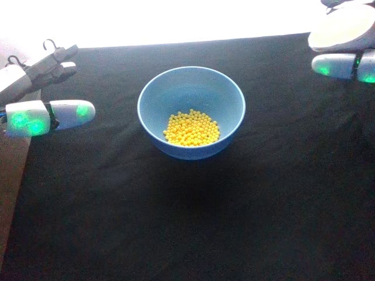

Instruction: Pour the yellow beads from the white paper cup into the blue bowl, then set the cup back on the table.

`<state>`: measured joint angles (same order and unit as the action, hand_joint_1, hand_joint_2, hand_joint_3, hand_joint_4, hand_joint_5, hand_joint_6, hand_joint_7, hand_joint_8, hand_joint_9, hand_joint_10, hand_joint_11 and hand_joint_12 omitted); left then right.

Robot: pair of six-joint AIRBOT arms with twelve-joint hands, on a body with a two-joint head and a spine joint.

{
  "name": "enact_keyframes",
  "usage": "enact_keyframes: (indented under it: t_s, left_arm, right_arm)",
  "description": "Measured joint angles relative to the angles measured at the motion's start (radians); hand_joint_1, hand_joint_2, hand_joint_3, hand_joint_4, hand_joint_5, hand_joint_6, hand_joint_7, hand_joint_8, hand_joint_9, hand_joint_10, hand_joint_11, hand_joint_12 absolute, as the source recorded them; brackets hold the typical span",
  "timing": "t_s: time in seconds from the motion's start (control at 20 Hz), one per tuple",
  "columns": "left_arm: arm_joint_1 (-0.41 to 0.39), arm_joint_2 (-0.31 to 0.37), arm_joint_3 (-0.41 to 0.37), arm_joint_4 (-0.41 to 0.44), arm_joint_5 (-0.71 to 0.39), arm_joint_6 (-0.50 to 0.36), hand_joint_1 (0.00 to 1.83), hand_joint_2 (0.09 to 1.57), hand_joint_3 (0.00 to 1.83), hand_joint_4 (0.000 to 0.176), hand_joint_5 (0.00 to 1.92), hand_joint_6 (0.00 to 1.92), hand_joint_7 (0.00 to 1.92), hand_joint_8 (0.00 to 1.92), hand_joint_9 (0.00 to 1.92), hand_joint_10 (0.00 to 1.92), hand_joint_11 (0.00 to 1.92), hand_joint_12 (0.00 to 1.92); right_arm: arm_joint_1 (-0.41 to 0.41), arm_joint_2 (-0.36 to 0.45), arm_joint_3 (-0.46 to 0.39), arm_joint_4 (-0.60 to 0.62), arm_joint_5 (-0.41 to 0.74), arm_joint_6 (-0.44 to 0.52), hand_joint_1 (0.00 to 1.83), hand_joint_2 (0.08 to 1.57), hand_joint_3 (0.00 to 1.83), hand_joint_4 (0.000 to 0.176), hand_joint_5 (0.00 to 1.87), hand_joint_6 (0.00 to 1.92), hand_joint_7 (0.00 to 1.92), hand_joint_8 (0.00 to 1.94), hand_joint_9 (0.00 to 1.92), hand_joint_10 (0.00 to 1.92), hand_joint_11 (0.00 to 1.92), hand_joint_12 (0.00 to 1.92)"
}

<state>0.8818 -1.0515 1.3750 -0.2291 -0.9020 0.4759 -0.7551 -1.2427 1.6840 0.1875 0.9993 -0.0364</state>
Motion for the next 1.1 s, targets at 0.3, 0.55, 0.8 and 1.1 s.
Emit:
enact_keyframes:
  t_s: [0.3,0.55,0.8,1.1]
  left_arm:
    - [0.009,0.000,-0.001,-0.003,0.000,0.000,0.43,0.86,0.00,0.087,0.00,0.00,0.27,0.00,0.27,0.00,0.00,0.53]
    - [0.010,0.000,-0.001,-0.002,0.000,0.000,0.46,0.85,0.00,0.086,0.00,0.00,0.28,0.01,0.29,0.00,0.00,0.54]
    - [0.010,-0.005,0.005,-0.002,0.000,-0.001,0.45,0.87,0.00,0.095,0.00,0.00,0.26,0.00,0.28,0.00,0.00,0.54]
    - [0.010,-0.006,0.005,0.001,0.002,0.000,0.45,0.86,0.00,0.084,0.00,0.00,0.28,0.00,0.29,0.00,0.00,0.57]
  right_arm:
    - [-0.013,-0.005,0.026,0.031,-0.007,0.004,1.11,1.06,0.00,0.034,1.10,0.79,0.32,0.00,0.00,0.00,0.00,0.00]
    - [-0.016,-0.015,0.031,0.033,-0.008,0.008,1.10,1.03,0.00,0.124,1.16,0.68,0.36,0.00,0.00,0.00,0.00,0.00]
    - [-0.016,-0.038,0.043,0.000,-0.008,0.023,1.07,1.06,0.00,0.152,1.09,0.80,0.33,0.00,0.01,0.00,0.00,0.00]
    - [-0.016,-0.044,0.043,-0.012,-0.006,0.036,1.05,1.07,0.00,0.176,1.06,0.85,0.26,0.00,0.00,0.00,0.00,0.00]
